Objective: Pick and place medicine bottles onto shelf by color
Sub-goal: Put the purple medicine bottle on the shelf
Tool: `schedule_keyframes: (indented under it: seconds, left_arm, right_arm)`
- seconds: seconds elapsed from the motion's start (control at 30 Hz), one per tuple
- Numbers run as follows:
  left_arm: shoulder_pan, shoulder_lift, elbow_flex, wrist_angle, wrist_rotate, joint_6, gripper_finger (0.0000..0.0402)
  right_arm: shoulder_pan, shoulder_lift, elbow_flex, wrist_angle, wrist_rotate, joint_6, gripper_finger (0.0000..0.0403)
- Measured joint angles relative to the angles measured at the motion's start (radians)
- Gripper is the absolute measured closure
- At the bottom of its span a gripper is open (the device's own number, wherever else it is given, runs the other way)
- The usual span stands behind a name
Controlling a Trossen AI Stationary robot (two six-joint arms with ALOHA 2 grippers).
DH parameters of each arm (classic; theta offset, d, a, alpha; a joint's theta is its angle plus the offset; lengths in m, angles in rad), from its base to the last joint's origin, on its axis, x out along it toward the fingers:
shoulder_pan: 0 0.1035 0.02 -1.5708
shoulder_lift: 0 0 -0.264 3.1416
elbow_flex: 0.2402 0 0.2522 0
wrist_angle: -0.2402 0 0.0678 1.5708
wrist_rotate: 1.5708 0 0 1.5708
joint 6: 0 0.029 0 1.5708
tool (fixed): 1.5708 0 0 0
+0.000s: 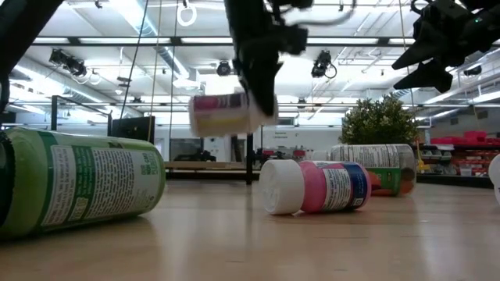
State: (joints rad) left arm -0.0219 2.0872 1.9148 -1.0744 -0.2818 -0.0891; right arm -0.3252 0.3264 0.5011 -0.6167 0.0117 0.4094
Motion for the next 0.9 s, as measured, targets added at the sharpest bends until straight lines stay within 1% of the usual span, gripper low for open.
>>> schedule_keyframes:
  seconds: [0.1, 0.17, 0.27, 0.4, 0.53, 0.67, 0.77, 0.9]
  left_arm:
    - [0.009, -0.067, -0.002, 0.007, -0.064, -0.067, 0.0164]
    - [0.011, -0.117, -0.028, 0.039, -0.105, -0.110, 0.0164]
    - [0.013, -0.202, -0.100, 0.108, -0.149, -0.171, 0.0164]
    - [0.012, -0.342, -0.245, 0.257, -0.258, -0.233, 0.0164]
    - [0.030, -0.488, -0.443, 0.524, -0.349, -0.250, 0.0164]
    - [0.054, -0.597, -0.651, 0.804, -0.428, -0.242, 0.0164]
    - [0.081, -0.635, -0.801, 1.031, -0.511, -0.217, 0.0165]
    - [0.128, -0.651, -0.971, 1.328, -0.558, -0.210, 0.0165]
  right_arm:
    - [0.000, 0.000, 0.000, -0.002, 0.000, 0.006, 0.0123]
    - [0.000, 0.000, 0.000, -0.002, 0.000, 0.006, 0.0123]
    - [0.000, 0.000, 0.000, -0.002, 0.000, 0.006, 0.0124]
    - [-0.002, 0.001, 0.000, -0.003, 0.000, 0.006, 0.0123]
    - [-0.002, 0.000, 0.000, -0.002, 0.008, 0.007, 0.0124]
    - [-0.002, 0.000, 0.000, -0.002, 0.008, 0.007, 0.0124]
    - [-0.002, 0.000, 0.000, -0.002, 0.007, 0.015, 0.0124]
    - [-0.002, 0.000, 0.000, -0.008, 0.002, 0.042, 0.0124]
